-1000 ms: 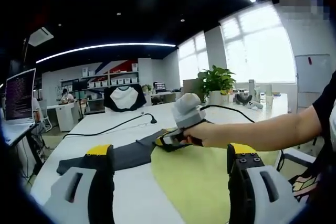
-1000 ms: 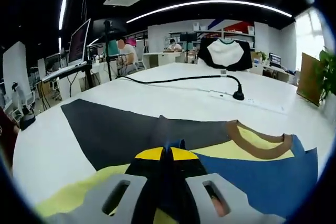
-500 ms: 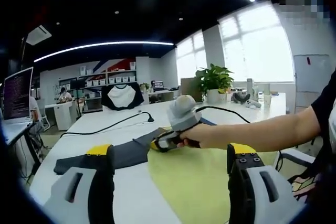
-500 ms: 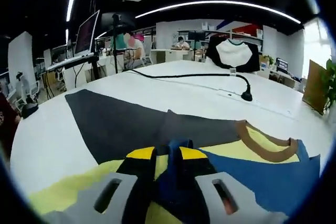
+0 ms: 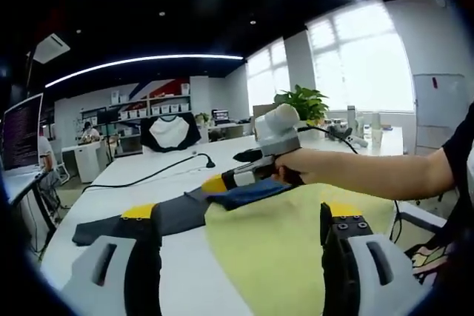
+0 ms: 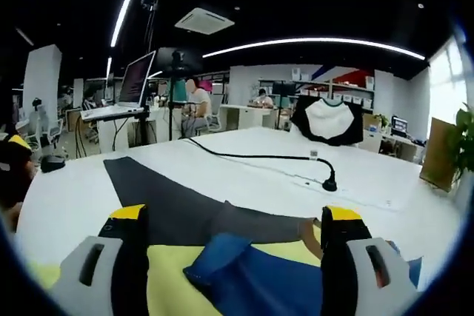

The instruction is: Fold the garment on the visible template until the final outline fits inside the template.

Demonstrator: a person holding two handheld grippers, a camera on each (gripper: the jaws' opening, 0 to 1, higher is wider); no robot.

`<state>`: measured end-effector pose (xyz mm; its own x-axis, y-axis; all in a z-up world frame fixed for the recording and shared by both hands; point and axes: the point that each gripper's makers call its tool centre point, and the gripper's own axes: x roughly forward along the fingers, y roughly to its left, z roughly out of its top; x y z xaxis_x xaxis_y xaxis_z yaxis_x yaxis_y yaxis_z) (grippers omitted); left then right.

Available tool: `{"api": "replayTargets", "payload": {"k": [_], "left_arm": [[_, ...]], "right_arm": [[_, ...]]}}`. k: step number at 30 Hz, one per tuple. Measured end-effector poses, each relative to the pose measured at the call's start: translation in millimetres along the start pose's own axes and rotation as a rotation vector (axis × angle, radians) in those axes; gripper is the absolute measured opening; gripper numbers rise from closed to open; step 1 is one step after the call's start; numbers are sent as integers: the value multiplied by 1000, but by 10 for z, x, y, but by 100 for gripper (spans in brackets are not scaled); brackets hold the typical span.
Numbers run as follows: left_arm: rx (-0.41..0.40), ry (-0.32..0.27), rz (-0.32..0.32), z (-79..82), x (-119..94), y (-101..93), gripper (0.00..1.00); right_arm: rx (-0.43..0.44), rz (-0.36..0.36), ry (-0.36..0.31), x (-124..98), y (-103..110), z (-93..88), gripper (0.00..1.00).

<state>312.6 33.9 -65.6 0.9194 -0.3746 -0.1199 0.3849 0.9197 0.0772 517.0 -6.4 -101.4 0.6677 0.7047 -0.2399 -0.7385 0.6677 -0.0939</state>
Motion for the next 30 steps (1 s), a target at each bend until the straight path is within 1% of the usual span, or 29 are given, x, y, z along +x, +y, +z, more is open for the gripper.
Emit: {"api": "replayTargets", "payload": {"k": [1, 3, 4, 6, 7, 10, 12, 15, 17, 20, 24, 28, 30], "left_arm": [[1, 2, 2, 7, 21, 3, 94], [4, 1, 16, 18, 57, 29, 97], [8, 2, 21, 24, 86, 42, 97], [17, 11, 8, 27, 131, 33, 92], [18, 13, 2, 31, 153, 25, 91], [46, 20, 3, 58, 261, 33, 93], [52, 20, 7, 81, 351, 51, 94], [74, 32, -2, 88, 471, 50, 92], [103, 37, -8, 97, 567, 55, 91], [123, 44, -3, 86, 692, 101, 87], [138, 37, -15, 64, 869, 113, 86], [151, 58, -22, -4, 1036, 120, 81], [167, 70, -26, -52, 1139, 124, 79]], "right_arm": [[2, -4, 2, -48, -23, 28, 99], [39, -22, 40, -149, -79, 27, 99], [35, -21, 32, -184, -91, 57, 99], [25, -31, 26, -275, -126, 105, 99], [16, -36, 24, -329, -146, 128, 99], [14, -44, 5, -433, -190, 191, 99], [20, -58, -3, -510, -252, 227, 99], [17, -85, -14, -607, -356, 256, 99], [5, -107, -10, -679, -432, 231, 98], [3, -135, -3, -784, -556, 143, 98], [22, -163, 12, -913, -717, 27, 98], [30, -207, 14, -1011, -907, -40, 98], [38, -226, 20, -1060, -1005, -108, 98]]}}
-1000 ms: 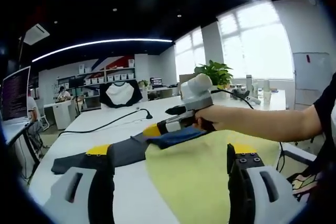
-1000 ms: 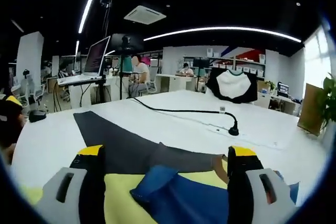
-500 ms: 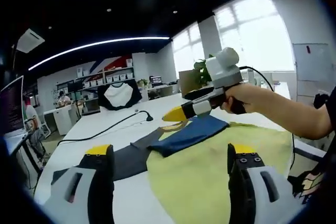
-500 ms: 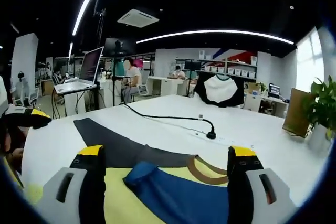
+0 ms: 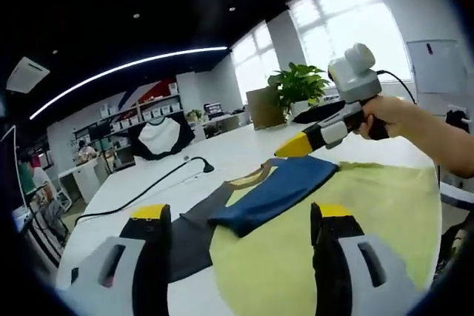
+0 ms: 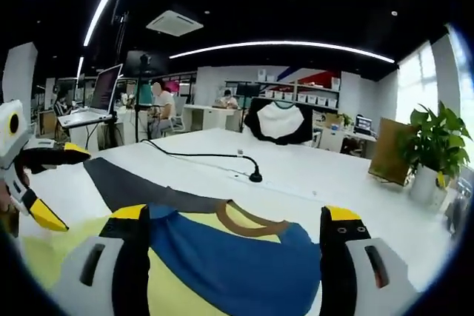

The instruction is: Fold the garment on the visible template until the final outline fits inside the template.

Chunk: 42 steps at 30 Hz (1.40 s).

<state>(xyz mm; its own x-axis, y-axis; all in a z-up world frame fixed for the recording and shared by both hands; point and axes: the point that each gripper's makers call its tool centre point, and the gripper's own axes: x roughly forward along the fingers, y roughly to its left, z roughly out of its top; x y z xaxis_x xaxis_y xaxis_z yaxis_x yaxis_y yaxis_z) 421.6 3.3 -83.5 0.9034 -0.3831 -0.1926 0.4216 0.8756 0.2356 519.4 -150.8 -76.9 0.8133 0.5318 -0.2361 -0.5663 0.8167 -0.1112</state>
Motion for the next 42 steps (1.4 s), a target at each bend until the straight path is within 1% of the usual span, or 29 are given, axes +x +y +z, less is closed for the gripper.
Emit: {"api": "replayTargets", "payload": {"k": [1, 3, 5, 7, 9, 11, 15, 20, 21, 22, 24, 25, 26, 27, 29, 32, 34, 36, 38, 39, 41, 42], "left_arm": [[4, 3, 3, -18, 37, 9, 77], [12, 15, -2, -75, 128, 13, 70], [23, 38, -24, -150, 219, -6, 62], [50, 58, -40, -221, 312, -18, 60], [56, 89, -87, -312, 391, -84, 56], [56, 92, -86, -341, 434, -78, 51], [52, 104, -83, -411, 534, -31, 46], [50, 111, -81, -445, 634, -4, 37], [47, 122, -92, -462, 644, -19, 35], [33, 122, -103, -468, 655, -37, 31], [23, 118, -111, -474, 677, -50, 30], [31, 132, -110, -504, 695, -55, 29], [40, 140, -105, -527, 704, -47, 29], [50, 144, -102, -554, 727, -33, 27], [48, 155, -94, -593, 748, -7, 24], [29, 159, -89, -621, 777, 19, 23], [36, 133, -76, -590, 790, 30, 23], [42, 131, -81, -595, 808, 18, 21], [7, 133, -83, -599, 830, 5, 20], [-10, 135, -89, -600, 832, -12, 17], [0, 152, -91, -631, 825, -22, 9], [0, 153, -90, -637, 819, -20, 8]], "right_arm": [[3, -3, 3, -7, -28, -26, 98], [15, -10, 11, -28, -95, -95, 98], [20, -21, 18, -45, -165, -159, 98], [18, -38, 28, -68, -236, -225, 98], [9, -47, 39, -108, -286, -294, 97], [11, -57, 54, -175, -364, -374, 97], [10, -90, 70, -278, -507, -483, 96], [-11, -102, 103, -394, -575, -649, 94], [-14, -99, 115, -418, -577, -695, 92], [-17, -97, 121, -430, -578, -724, 88], [-17, -87, 134, -464, -572, -800, 80], [-15, -76, 138, -475, -557, -834, 77], [4, -61, 178, -500, -532, -930, 73], [13, -60, 190, -508, -532, -975, 70], [7, -61, 186, -514, -540, -1019, 69], [-6, -62, 196, -568, -531, -1109, 58], [-9, -51, 197, -589, -514, -1139, 50], [-15, -47, 201, -598, -506, -1176, 44], [-32, -52, 211, -614, -511, -1218, 38], [-36, -53, 211, -622, -512, -1228, 32], [-37, -53, 206, -630, -516, -1241, 24], [-35, -48, 205, -626, -507, -1258, 21]]}}
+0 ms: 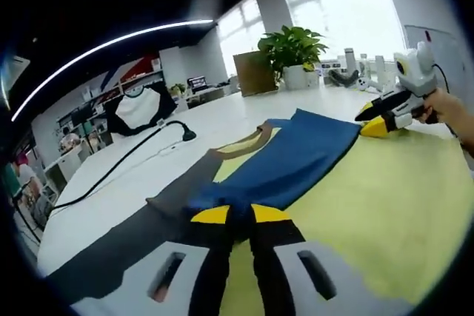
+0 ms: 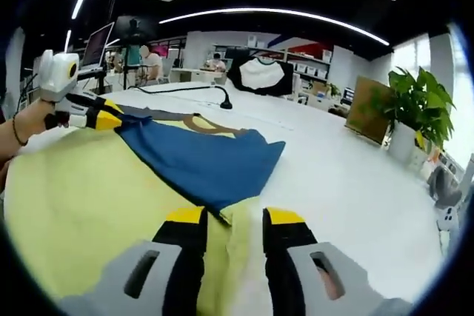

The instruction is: Fold the garment on the visible template until the final outline fits inside the template.

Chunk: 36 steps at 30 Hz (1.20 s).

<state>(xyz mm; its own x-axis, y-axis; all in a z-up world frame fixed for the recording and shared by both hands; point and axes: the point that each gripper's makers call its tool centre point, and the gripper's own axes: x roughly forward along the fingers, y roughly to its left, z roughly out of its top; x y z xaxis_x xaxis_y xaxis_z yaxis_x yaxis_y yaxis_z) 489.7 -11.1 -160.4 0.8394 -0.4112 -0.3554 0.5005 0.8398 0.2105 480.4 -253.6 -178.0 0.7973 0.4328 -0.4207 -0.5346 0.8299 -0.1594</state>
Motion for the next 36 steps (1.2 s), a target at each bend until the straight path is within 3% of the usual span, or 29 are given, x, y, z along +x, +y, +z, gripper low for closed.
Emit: {"api": "replayTargets", "payload": {"k": [2, 12, 16, 26, 36], "left_arm": [[-124, 12, -18, -22, -11, -14, 7], [-205, -6, 4, 54, -174, 105, 6], [-340, -44, 10, 57, -273, 124, 6], [-404, -9, 48, -260, -364, 175, 7], [-408, -5, 59, -278, -440, 237, 7]], "right_arm": [[-24, -25, -12, -7, -25, 6, 16], [-18, -16, -7, -6, 14, -10, 11], [-19, -24, -4, -23, 3, -15, 11], [-11, -27, -6, -25, -9, -20, 11], [-11, -43, -4, -49, -56, -46, 11]]}}
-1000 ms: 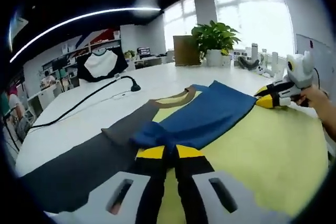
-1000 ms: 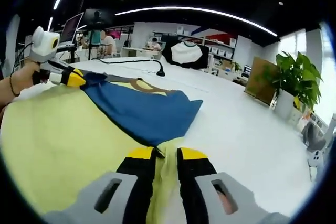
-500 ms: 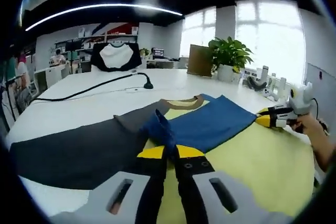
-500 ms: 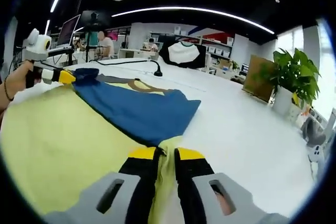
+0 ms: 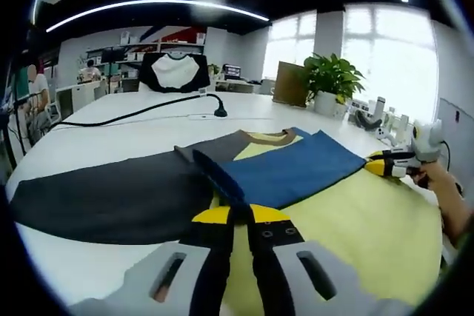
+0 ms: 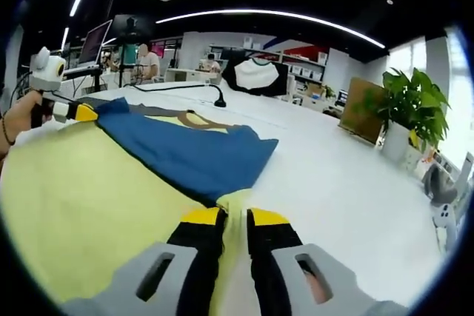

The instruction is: Fold the garment on the visible template until the final outline fits inside the template.

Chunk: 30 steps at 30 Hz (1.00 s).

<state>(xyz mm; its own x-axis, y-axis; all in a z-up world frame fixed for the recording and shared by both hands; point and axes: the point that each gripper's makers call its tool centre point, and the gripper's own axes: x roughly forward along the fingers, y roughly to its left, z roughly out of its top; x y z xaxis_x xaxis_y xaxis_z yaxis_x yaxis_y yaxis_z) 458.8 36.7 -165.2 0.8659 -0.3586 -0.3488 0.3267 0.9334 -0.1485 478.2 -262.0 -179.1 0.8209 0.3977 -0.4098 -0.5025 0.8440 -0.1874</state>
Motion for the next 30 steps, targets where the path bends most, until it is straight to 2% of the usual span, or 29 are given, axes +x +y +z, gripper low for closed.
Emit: {"api": "replayTargets", "payload": {"k": [4, 8, 25, 30], "left_arm": [[-19, 6, -10, 6, -20, 35, 7], [-12, 25, -4, -60, -36, 40, 6], [-31, 17, -3, -102, -79, 36, 4], [-37, 10, -1, -118, -107, 42, 3]], "right_arm": [[-2, -12, 3, -3, -35, -11, 10], [0, -14, 3, -1, -46, -15, 10], [-2, -25, 5, -20, -92, -37, 11], [21, -40, 6, -33, -116, -49, 11]]}}
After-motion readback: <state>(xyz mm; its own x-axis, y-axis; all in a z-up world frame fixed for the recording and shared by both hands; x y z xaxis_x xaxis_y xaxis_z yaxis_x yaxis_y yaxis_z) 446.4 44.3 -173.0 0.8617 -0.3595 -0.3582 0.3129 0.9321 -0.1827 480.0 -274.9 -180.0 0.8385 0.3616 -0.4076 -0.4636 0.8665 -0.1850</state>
